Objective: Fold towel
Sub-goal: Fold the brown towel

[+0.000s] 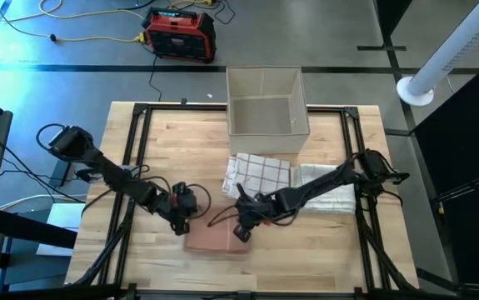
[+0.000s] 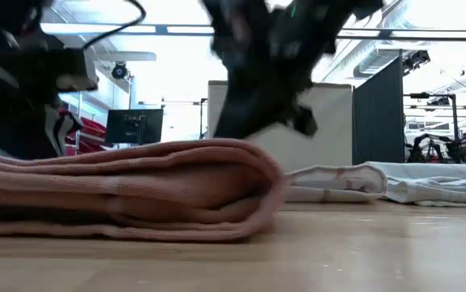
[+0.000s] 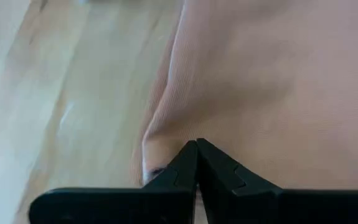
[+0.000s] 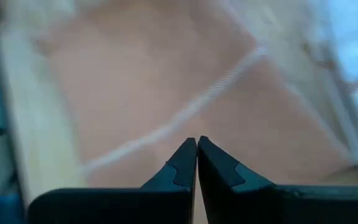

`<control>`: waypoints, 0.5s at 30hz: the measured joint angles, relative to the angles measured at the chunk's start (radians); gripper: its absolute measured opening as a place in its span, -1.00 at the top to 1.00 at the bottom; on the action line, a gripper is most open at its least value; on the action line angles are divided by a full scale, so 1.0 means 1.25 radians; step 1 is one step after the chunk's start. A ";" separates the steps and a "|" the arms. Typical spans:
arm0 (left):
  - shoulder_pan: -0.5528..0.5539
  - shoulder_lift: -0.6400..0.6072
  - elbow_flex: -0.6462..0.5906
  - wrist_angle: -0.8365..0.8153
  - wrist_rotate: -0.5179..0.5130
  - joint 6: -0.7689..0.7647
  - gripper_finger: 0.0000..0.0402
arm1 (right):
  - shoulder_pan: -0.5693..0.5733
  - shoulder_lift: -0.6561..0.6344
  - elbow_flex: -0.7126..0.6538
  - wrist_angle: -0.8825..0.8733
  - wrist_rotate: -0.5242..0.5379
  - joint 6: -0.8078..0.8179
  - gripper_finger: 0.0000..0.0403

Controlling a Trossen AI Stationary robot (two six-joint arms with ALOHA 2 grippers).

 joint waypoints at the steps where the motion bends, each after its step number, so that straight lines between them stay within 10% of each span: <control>1: 0.007 0.005 -0.010 0.007 0.004 -0.004 1.00 | -0.009 0.009 -0.004 -0.013 -0.007 0.001 1.00; 15: 0.014 -0.135 0.075 -0.192 0.014 0.009 1.00 | -0.051 -0.061 0.007 -0.167 -0.029 0.018 1.00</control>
